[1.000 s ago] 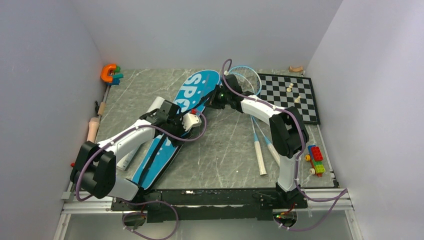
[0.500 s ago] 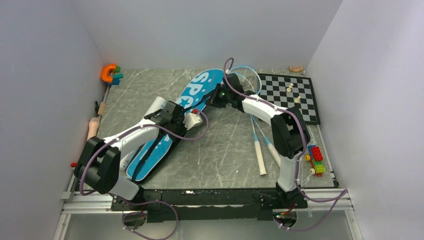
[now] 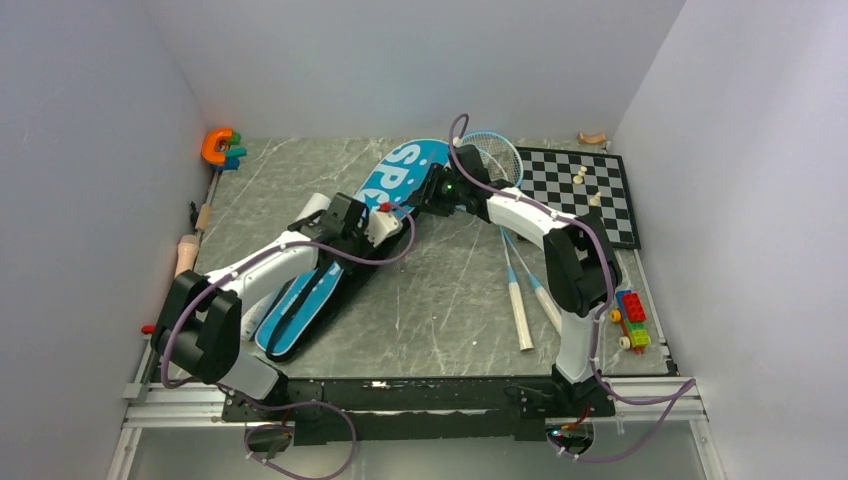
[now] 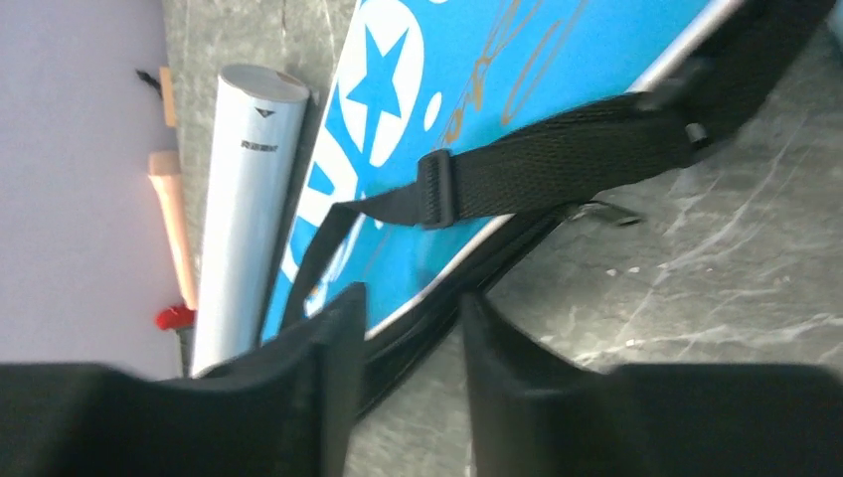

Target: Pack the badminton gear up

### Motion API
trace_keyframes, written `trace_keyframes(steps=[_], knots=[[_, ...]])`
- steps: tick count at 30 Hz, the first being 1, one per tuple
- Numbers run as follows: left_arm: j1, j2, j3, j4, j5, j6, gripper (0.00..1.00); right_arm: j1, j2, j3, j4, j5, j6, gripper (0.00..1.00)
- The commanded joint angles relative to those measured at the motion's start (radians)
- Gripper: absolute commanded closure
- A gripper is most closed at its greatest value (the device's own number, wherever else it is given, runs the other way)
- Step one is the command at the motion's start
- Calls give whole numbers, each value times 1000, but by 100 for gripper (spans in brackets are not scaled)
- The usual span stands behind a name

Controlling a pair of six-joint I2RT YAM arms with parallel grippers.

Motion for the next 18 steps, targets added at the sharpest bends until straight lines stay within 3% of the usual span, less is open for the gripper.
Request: trace_keyframes(steps=[1,9,14,18], knots=[[71,-43,118,-8,82,-122,100,-17,-37,35,-17,-33,-39,44],[174,34,307,-142,255,-293,100,-34,-111,0,-79,37,-91,19],[205,72,402,-187,333,-375,100,-116,-160,-7,-161,138,-153,14],[205,76,427,-195,355,-413,100,-177,-148,33,-278,298,-227,17]])
